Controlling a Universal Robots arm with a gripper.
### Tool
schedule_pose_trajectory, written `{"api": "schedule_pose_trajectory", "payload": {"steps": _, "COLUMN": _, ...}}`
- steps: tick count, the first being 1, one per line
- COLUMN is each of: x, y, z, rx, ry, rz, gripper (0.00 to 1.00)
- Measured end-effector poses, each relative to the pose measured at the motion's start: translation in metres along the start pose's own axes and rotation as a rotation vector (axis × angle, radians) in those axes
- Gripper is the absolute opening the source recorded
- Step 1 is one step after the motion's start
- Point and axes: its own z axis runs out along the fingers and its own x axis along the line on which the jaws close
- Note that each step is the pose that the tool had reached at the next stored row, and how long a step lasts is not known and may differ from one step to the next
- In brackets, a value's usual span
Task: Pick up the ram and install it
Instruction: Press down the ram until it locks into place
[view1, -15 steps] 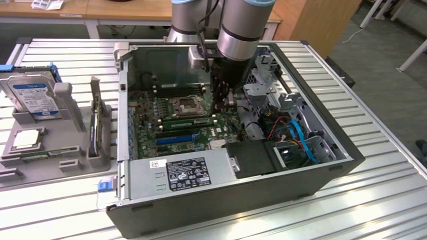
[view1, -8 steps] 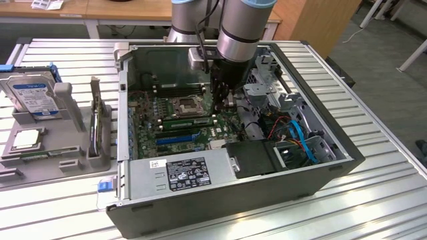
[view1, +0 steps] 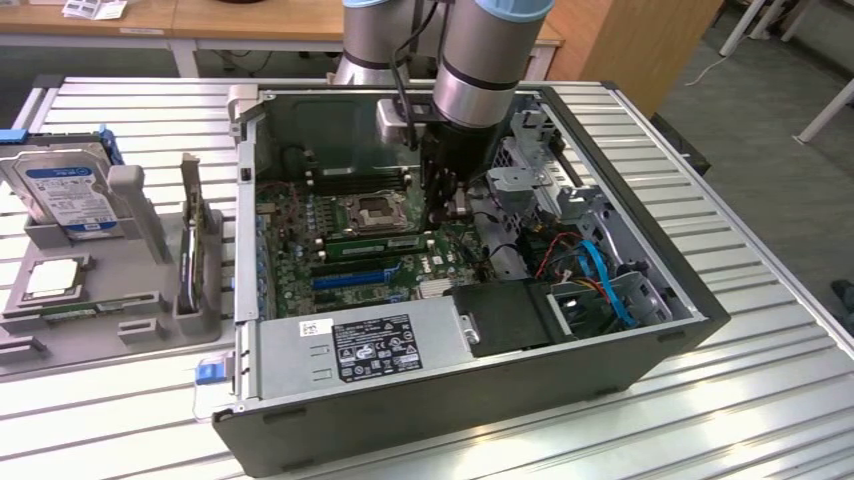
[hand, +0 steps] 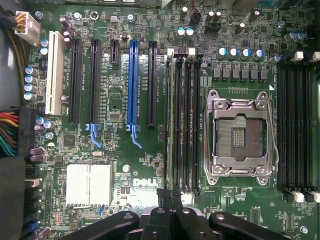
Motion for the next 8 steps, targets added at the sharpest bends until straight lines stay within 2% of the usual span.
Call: {"api": "schedule_pose_trajectory", "payload": {"steps": 8, "x": -0.0003, "y": -0.0001, "z": 0.0014, "rx": 0.0001, "ry": 0.0000, "rz": 0.000, "gripper": 0.10}}
